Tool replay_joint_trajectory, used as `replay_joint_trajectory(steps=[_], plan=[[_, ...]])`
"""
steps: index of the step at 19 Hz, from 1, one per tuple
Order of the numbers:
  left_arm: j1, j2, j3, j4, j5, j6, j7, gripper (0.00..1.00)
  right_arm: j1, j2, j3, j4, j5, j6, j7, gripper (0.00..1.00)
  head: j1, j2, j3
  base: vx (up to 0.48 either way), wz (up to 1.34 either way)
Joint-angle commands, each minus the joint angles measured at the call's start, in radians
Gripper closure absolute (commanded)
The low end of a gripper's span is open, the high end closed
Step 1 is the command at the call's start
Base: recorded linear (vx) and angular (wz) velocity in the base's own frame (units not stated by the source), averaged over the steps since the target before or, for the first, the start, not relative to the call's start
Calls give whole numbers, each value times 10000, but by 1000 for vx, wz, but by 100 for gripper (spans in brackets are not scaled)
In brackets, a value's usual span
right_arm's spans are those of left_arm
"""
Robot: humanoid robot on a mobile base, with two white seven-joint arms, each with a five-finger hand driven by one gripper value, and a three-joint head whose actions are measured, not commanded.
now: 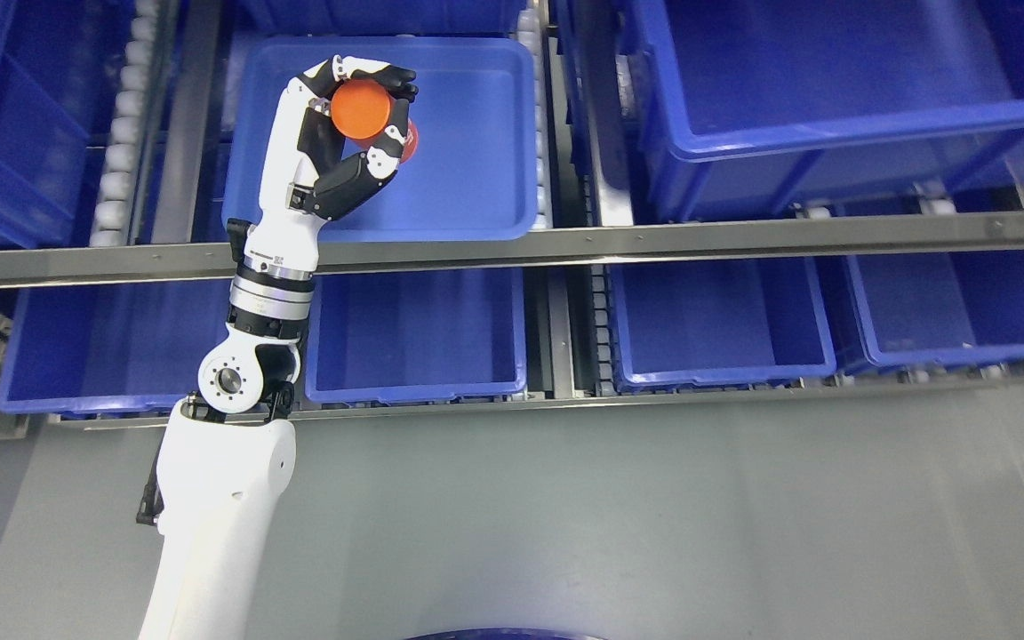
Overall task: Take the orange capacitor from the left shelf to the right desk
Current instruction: 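Hold the capacitor in the left hand while turning toward the steel table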
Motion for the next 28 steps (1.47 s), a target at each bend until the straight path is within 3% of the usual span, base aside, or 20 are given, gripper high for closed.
replay_joint_trajectory(steps=[1,13,17,28], plan=[[293,168,-114,-378,6,-106,-11,98,140,-175,-107,-337,0,-6,-8,0,0,0,0,-98,-303],[493,168,-160,-378,6,-137,-42,98,140,-175,-107,-337,0,-6,-8,0,0,0,0,-98,-828],[508,168,-1094,-378,6,-106,19,98,140,-175,-107,-337,0,-6,-8,0,0,0,0,-38,-806],[508,168,-2184,-348,67,-60,50,97,140,-175,-107,-337,0,-6,-8,0,0,1,0,94,-531]])
